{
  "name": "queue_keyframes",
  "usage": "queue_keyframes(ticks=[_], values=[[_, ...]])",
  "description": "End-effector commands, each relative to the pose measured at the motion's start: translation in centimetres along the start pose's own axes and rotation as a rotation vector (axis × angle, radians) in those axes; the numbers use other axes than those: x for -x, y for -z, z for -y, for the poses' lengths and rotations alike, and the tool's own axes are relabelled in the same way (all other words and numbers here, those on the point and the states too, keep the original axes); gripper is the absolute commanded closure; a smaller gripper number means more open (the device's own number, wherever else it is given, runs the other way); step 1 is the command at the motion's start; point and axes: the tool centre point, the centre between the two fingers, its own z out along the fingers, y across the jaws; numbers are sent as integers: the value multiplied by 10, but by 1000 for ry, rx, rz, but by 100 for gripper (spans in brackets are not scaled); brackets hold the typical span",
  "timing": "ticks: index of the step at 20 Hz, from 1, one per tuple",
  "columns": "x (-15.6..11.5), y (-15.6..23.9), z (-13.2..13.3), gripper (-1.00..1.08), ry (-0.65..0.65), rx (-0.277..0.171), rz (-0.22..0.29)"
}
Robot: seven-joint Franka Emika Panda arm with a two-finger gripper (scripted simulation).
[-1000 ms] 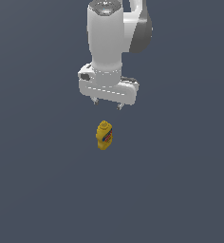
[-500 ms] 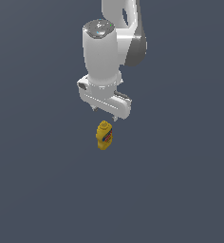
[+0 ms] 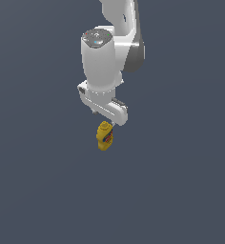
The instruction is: Pick up the object and move it to a goal position.
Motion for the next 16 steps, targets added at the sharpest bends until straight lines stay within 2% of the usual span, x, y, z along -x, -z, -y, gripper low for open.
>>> queue_keyframes(ticks=[1,7,16], values=[[-1,-1,0,-92,-8,0,0],[0,-9,0,-92,-4,0,0],[0,-46,-1,-92,-8,0,0]])
